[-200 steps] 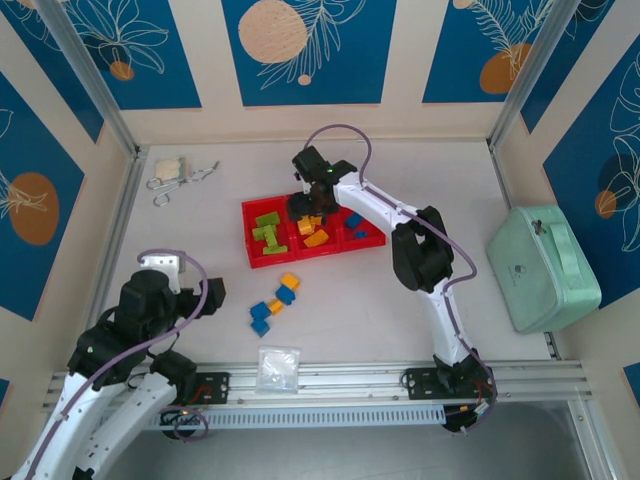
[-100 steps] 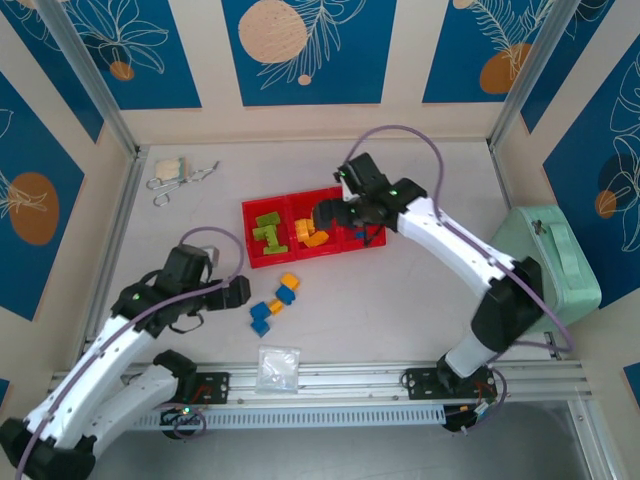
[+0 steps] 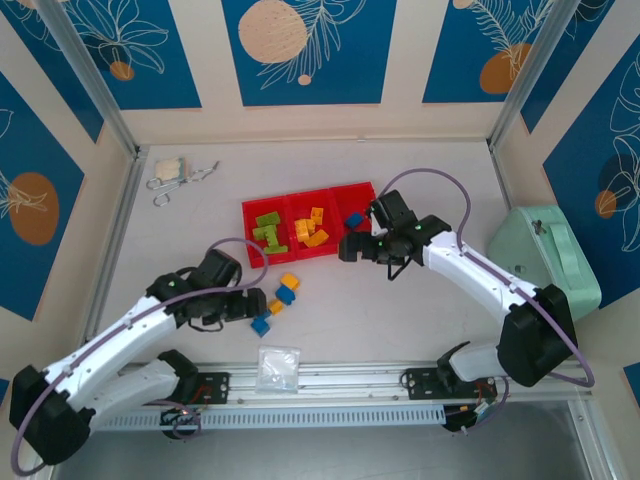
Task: Sort the legos into containers by color
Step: Move the lego to the bottom-center of the table.
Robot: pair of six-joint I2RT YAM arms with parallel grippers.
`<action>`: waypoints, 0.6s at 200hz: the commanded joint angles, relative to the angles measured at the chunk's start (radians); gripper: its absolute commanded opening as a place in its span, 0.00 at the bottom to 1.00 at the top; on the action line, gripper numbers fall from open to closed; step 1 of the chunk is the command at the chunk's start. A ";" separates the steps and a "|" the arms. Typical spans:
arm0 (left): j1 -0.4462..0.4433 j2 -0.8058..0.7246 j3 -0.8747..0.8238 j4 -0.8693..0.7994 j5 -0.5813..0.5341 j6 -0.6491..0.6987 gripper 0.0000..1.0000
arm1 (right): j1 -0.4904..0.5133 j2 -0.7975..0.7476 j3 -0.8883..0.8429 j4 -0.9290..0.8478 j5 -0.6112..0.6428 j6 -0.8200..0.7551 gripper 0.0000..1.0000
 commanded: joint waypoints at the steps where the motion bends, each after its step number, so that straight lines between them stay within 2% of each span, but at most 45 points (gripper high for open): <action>1: -0.018 0.062 0.040 0.018 0.035 0.031 0.93 | 0.003 -0.044 -0.024 0.011 -0.025 0.036 0.95; 37: -0.039 0.167 0.065 0.040 0.089 0.096 0.93 | 0.003 -0.073 -0.051 -0.014 -0.003 0.038 0.96; 120: -0.092 0.318 0.072 0.018 0.069 0.117 0.84 | 0.005 -0.101 -0.099 -0.020 -0.013 0.060 0.96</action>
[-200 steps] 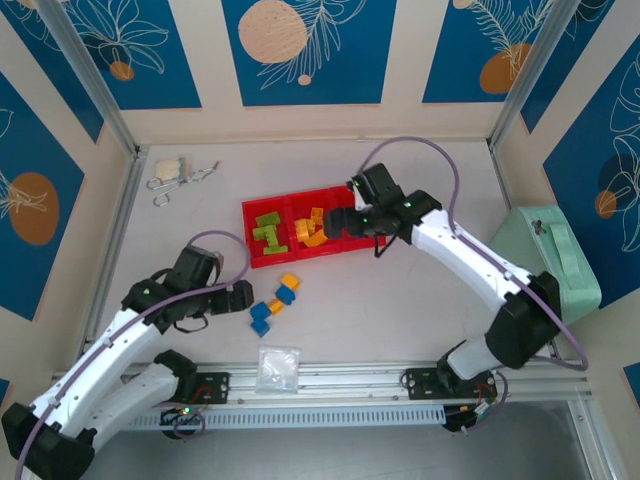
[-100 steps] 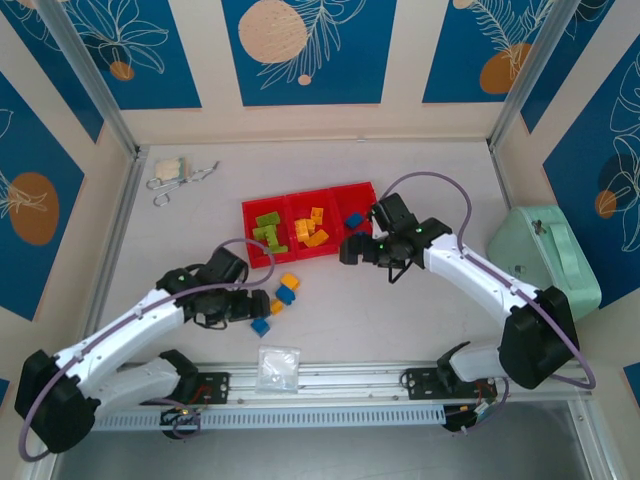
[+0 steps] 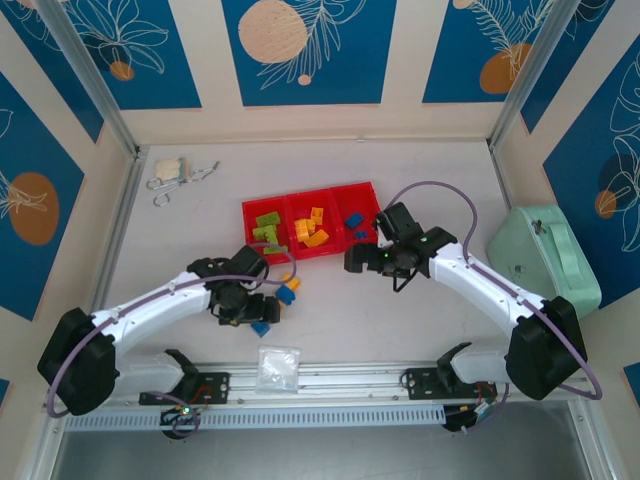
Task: Sort the legos into containers by color
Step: Move the lego to the bottom-center of the table.
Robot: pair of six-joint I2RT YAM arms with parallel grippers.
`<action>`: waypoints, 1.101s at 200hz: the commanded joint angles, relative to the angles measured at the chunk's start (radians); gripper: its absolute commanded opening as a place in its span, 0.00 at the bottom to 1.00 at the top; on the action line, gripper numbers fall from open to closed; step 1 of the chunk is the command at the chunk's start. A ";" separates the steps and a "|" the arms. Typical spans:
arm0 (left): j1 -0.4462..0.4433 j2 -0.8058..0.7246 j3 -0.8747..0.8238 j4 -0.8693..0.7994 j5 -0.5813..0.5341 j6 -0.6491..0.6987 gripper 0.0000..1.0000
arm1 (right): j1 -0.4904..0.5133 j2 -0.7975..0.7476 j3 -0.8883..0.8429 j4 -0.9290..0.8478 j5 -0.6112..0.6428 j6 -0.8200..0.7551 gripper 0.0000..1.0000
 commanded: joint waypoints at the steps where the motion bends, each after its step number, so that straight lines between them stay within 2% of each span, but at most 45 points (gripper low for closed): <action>1: -0.024 0.028 0.022 -0.018 0.007 0.036 0.84 | 0.005 -0.029 -0.002 -0.014 -0.010 0.016 0.96; 37: -0.047 0.069 0.029 -0.009 0.014 0.045 0.82 | 0.006 -0.016 0.012 -0.018 -0.010 0.013 0.96; 72: -0.060 0.091 0.022 -0.006 0.028 0.047 0.76 | 0.007 -0.016 0.013 -0.018 -0.010 0.015 0.96; 138: -0.093 0.149 0.038 0.021 0.048 0.062 0.68 | 0.009 -0.007 0.012 -0.014 -0.019 0.017 0.96; 220: -0.099 0.169 0.059 0.015 0.003 0.061 0.55 | 0.013 -0.011 0.008 -0.018 -0.012 0.018 0.96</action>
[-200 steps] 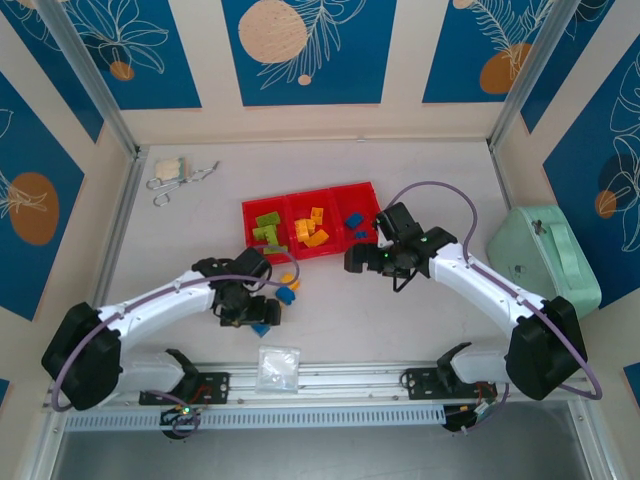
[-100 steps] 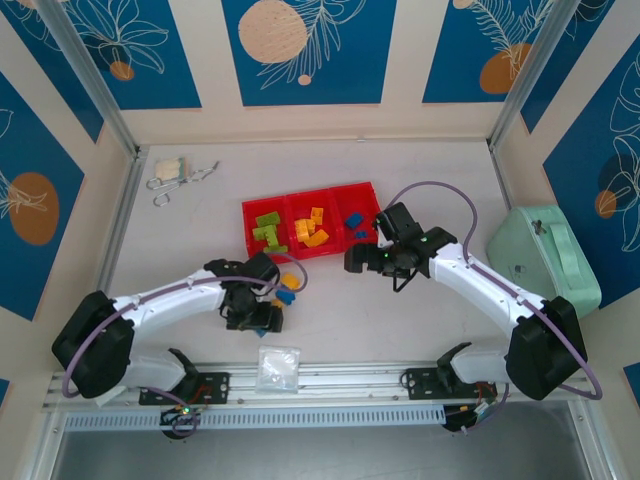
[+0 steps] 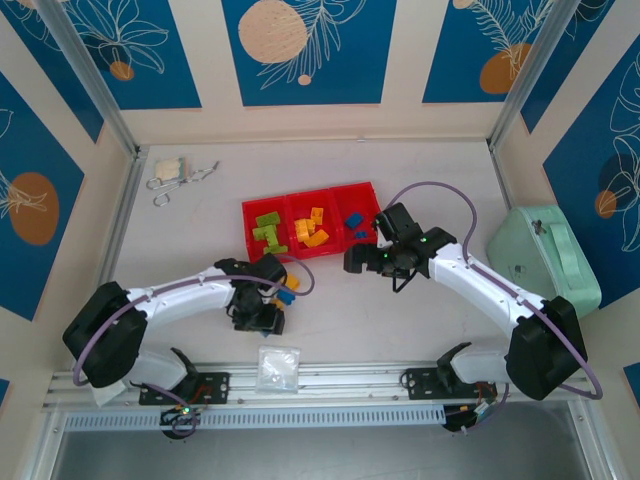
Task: Sort the legos into containers by color
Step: Move the lego to the bottom-center of the table.
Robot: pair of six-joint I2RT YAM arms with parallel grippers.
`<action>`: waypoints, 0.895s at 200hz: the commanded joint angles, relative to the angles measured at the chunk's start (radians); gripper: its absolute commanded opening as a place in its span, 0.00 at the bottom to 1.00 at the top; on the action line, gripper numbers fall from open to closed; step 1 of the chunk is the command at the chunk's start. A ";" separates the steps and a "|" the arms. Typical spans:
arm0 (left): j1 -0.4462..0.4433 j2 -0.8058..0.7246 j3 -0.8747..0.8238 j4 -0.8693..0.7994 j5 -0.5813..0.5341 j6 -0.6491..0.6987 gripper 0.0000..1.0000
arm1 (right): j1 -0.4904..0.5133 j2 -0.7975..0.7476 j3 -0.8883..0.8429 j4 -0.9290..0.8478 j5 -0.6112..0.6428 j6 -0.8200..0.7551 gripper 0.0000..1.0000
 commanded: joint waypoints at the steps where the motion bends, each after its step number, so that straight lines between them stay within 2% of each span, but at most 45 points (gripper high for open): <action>1: -0.009 0.004 0.032 -0.008 -0.021 0.013 0.55 | 0.005 -0.012 0.008 -0.019 -0.012 0.011 0.96; 17: -0.008 0.003 0.035 -0.009 -0.037 0.012 0.54 | 0.005 -0.010 0.006 -0.017 -0.015 0.010 0.96; 37: -0.009 0.001 0.039 -0.015 -0.057 0.015 0.67 | 0.007 -0.010 0.005 -0.018 -0.016 0.010 0.96; 56: -0.008 0.003 0.040 -0.015 -0.064 0.013 0.70 | 0.007 -0.010 0.003 -0.017 -0.017 0.010 0.96; 128: -0.019 0.014 0.043 0.083 -0.027 -0.097 0.66 | 0.008 -0.003 0.002 -0.016 -0.022 0.010 0.96; 179: -0.046 0.008 0.063 0.129 -0.045 -0.131 0.63 | 0.008 -0.002 -0.003 -0.017 -0.022 0.008 0.96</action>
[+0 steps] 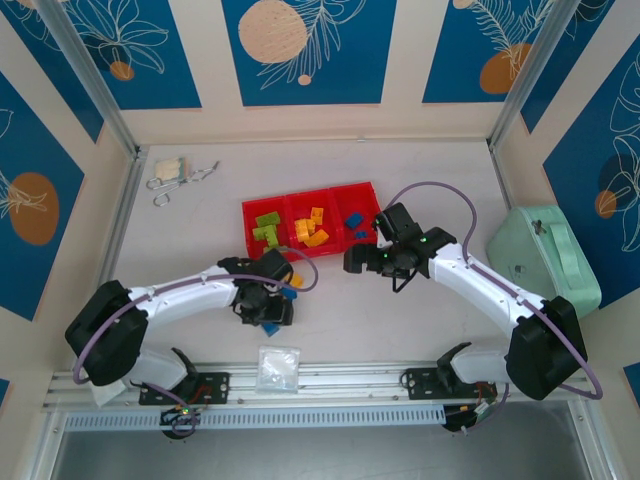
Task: Sort the legos into containers by color
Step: Move the lego to the bottom-center of the table.
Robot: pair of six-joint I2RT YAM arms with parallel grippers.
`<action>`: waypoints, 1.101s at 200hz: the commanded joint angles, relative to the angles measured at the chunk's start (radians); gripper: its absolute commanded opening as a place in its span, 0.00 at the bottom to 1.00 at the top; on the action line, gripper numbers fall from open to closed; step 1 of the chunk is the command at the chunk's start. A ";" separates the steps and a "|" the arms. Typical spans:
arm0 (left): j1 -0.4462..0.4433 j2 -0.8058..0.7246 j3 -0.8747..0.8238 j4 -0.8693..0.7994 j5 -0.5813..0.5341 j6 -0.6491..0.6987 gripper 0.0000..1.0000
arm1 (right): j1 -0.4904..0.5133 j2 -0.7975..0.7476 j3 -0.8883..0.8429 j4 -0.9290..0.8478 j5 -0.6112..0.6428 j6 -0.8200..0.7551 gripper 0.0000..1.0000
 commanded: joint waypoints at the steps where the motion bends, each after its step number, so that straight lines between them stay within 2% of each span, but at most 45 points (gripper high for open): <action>1: -0.018 -0.003 0.030 0.031 -0.003 -0.029 0.63 | 0.008 -0.003 -0.003 -0.017 -0.022 0.007 0.96; 43: -0.046 -0.021 0.055 -0.005 -0.075 -0.039 0.60 | 0.008 0.000 -0.003 -0.025 -0.020 -0.001 0.96; 76: -0.048 -0.091 0.044 -0.084 -0.153 -0.054 0.64 | 0.006 -0.006 -0.004 -0.032 -0.016 -0.004 0.96; 104: -0.048 -0.148 0.022 -0.076 -0.096 0.045 0.71 | 0.007 -0.007 -0.005 -0.029 -0.017 -0.004 0.96; 157: -0.054 -0.107 0.089 -0.173 -0.066 0.262 0.72 | 0.014 0.004 -0.001 -0.021 -0.023 0.003 0.96; 220: -0.067 -0.049 0.076 -0.163 -0.037 0.279 0.69 | 0.016 -0.002 -0.002 -0.034 -0.014 0.004 0.96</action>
